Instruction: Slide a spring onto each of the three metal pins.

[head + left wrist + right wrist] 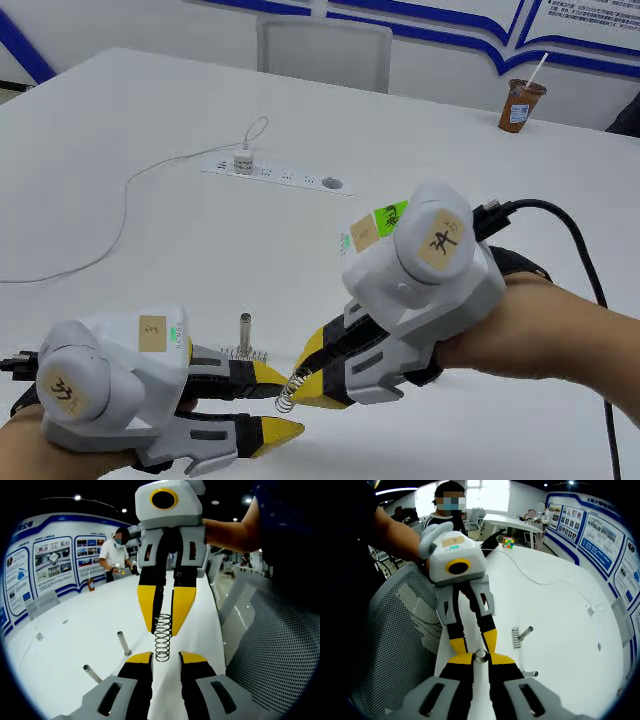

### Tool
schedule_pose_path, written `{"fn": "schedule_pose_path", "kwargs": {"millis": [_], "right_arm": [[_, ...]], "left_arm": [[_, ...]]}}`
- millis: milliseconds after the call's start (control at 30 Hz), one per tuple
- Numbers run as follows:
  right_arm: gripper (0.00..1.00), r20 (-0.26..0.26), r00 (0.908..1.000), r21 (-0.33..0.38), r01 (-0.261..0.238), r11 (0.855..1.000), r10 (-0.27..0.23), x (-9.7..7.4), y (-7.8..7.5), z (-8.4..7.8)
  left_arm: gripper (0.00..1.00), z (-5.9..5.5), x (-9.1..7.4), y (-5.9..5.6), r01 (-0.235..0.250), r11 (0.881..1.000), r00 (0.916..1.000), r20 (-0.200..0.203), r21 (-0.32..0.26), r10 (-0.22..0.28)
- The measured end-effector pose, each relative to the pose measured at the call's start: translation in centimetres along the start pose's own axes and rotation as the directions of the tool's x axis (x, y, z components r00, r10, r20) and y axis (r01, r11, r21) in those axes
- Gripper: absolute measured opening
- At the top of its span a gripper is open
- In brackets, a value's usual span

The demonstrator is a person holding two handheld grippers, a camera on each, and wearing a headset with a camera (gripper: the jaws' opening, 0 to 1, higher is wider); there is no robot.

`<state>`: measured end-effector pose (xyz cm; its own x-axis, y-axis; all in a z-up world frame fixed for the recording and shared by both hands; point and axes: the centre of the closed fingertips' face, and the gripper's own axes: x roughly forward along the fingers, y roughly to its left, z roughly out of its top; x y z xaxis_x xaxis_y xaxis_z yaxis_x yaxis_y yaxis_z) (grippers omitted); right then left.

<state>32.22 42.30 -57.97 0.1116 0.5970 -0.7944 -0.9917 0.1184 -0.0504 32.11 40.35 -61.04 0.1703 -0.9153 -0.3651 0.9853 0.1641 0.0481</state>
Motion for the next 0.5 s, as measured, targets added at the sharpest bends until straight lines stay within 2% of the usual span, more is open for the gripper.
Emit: {"fn": "schedule_pose_path", "kwargs": {"millis": [300,500], "right_arm": [[0.12,-0.019,0.9996,0.011,0.023,1.0,-0.023,-0.9,-1.0,-0.8],[0.12,-0.036,0.9981,0.028,0.051,0.998,-0.05,-1.8,-2.1,-1.4]], "left_arm": [[0.31,-0.6,-1.6,1.2,-0.059,0.996,0.9982,0.011,-0.069,0.059],[0.4,-1.1,-3.1,2.2,-0.108,0.986,0.9937,0.013,-0.129,0.111]]}}
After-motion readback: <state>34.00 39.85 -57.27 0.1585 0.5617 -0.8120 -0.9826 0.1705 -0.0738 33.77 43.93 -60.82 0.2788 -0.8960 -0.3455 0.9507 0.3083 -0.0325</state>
